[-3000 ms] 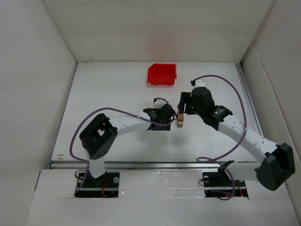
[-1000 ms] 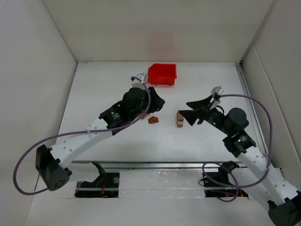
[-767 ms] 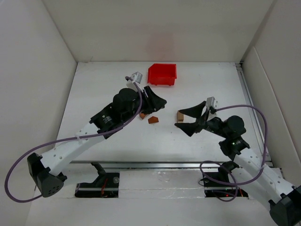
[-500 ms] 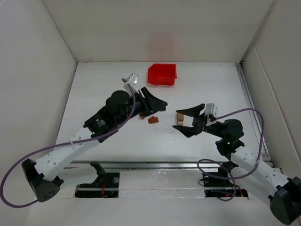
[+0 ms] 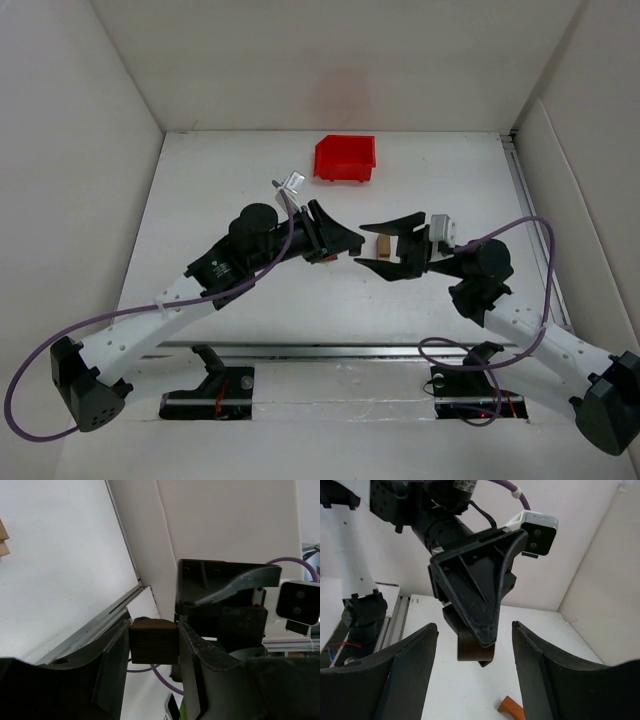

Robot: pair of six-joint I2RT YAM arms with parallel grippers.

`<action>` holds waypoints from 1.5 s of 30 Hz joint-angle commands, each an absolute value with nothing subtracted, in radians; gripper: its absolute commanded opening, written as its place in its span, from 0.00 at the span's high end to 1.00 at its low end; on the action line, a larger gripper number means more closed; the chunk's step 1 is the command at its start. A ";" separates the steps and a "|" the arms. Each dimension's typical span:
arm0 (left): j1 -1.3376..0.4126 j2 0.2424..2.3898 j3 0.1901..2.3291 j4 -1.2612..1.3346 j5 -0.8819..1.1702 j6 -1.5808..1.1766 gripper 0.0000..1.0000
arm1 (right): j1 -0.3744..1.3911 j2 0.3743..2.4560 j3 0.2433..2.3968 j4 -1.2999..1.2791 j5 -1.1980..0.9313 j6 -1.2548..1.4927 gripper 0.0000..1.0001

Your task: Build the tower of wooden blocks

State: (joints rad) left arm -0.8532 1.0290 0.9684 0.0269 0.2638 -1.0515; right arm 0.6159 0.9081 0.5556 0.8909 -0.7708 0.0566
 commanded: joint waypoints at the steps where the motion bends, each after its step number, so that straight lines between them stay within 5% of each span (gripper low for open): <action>1: -0.850 0.989 0.968 0.124 0.301 -1.074 1.00 | 0.621 0.933 0.598 0.939 -0.773 0.012 0.35; 9: -0.850 0.982 0.982 0.127 0.301 -1.069 1.00 | 0.621 0.900 0.558 0.928 -0.749 -0.037 0.36; 16: -0.850 0.980 0.977 0.143 0.299 -1.074 1.00 | 0.621 0.870 0.551 0.910 -0.744 -0.043 0.50; 27: -0.850 0.989 0.991 0.183 0.336 -1.074 1.00 | 0.621 0.905 0.565 0.902 -0.736 -0.035 0.49; 31: -0.850 0.989 0.992 0.187 0.341 -1.074 1.00 | 0.621 0.907 0.568 0.916 -0.739 -0.026 0.53; 38: -0.850 0.991 0.982 0.201 0.342 -1.077 1.00 | 0.621 0.904 0.569 0.954 -0.770 -0.002 0.76; 45: -0.850 1.005 0.976 0.229 0.367 -1.088 1.00 | 0.621 0.888 0.568 0.979 -0.773 0.026 0.77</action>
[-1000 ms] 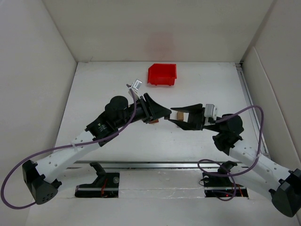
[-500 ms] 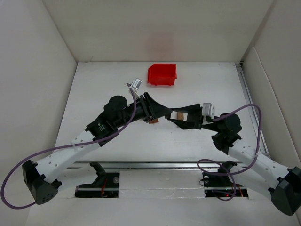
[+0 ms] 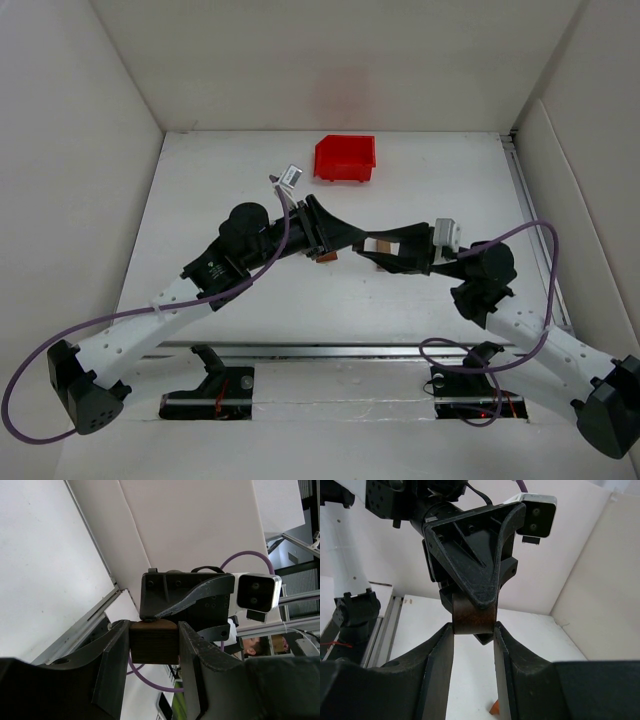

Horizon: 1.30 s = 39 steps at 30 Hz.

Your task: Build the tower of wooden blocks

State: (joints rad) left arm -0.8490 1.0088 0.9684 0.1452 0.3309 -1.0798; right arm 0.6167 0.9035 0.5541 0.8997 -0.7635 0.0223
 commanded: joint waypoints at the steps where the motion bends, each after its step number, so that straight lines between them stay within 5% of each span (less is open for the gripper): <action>1: -0.850 1.005 0.976 0.233 0.368 -1.089 1.00 | 0.621 0.891 0.569 0.983 -0.779 0.025 0.80; 4: -0.850 1.005 0.971 0.239 0.371 -1.088 0.92 | 0.621 0.896 0.575 0.986 -0.775 0.031 0.87; 7: -0.850 1.002 0.968 0.245 0.371 -1.089 0.70 | 0.621 0.903 0.580 0.988 -0.782 0.035 0.94; 8: -0.850 0.999 0.966 0.247 0.373 -1.091 0.54 | 0.621 0.908 0.581 0.986 -0.782 0.035 0.97; 14: -0.850 0.994 0.968 0.239 0.368 -1.086 0.28 | 0.621 0.919 0.591 0.948 -0.762 0.034 1.00; 22: -0.850 0.992 1.014 0.129 0.301 -1.017 0.23 | 0.621 0.887 0.713 0.544 -0.721 -0.081 1.00; 39: -0.850 1.017 1.022 0.097 0.275 -0.977 0.35 | 0.630 0.896 0.891 0.089 -0.678 -0.235 1.00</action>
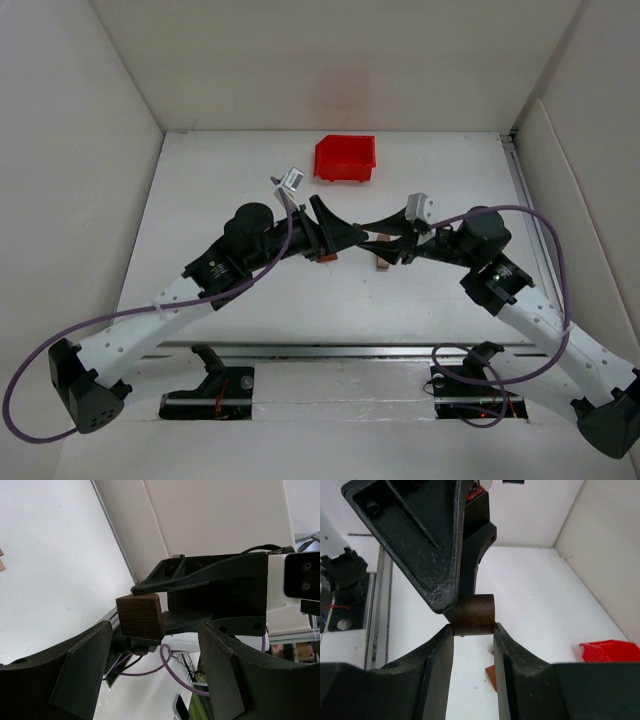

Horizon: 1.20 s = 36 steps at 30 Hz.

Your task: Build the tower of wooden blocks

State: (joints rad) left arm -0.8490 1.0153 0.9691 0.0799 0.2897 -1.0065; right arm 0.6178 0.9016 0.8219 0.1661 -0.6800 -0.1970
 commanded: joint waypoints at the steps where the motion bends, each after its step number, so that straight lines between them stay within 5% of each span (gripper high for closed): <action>1: -0.850 1.020 1.023 0.083 0.267 -0.974 0.35 | 0.630 0.893 0.905 0.056 -0.672 -0.247 1.00; 20: -0.850 1.055 1.016 0.086 0.259 -0.965 0.54 | 0.669 0.927 0.946 -0.052 -0.673 -0.296 1.00; 31: -0.850 1.039 1.002 0.103 0.252 -0.983 1.00 | 0.669 0.927 0.899 0.067 -0.600 -0.247 1.00; 36: -0.850 1.005 0.947 0.214 0.270 -1.057 1.00 | 0.669 0.891 0.821 0.205 -0.603 -0.198 0.99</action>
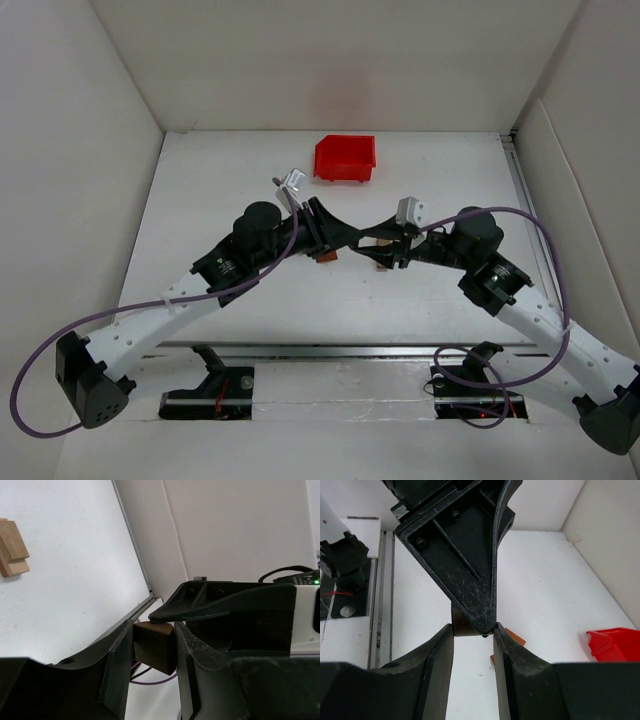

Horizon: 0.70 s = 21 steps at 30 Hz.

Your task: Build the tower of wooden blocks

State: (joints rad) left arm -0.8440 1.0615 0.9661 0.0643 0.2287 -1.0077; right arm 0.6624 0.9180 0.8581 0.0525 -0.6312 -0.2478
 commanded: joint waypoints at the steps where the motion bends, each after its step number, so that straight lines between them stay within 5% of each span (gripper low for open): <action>1: -0.850 0.999 0.922 0.242 0.278 -1.068 1.00 | 0.669 0.882 0.801 0.245 -0.604 -0.180 0.97; 10: -0.850 0.976 0.874 0.376 0.336 -1.164 1.00 | 0.669 0.873 0.703 0.466 -0.660 -0.075 0.88; 11: -0.850 0.968 0.871 0.383 0.337 -1.172 1.00 | 0.669 0.871 0.692 0.488 -0.661 -0.071 0.75; 13: -0.850 0.965 0.868 0.387 0.337 -1.173 1.00 | 0.669 0.874 0.680 0.512 -0.658 -0.064 0.67; 20: -0.850 0.960 0.865 0.397 0.344 -1.180 1.00 | 0.669 0.887 0.657 0.612 -0.666 -0.009 0.50; 21: -0.850 0.957 0.865 0.403 0.348 -1.181 1.00 | 0.669 0.891 0.660 0.621 -0.670 -0.005 0.32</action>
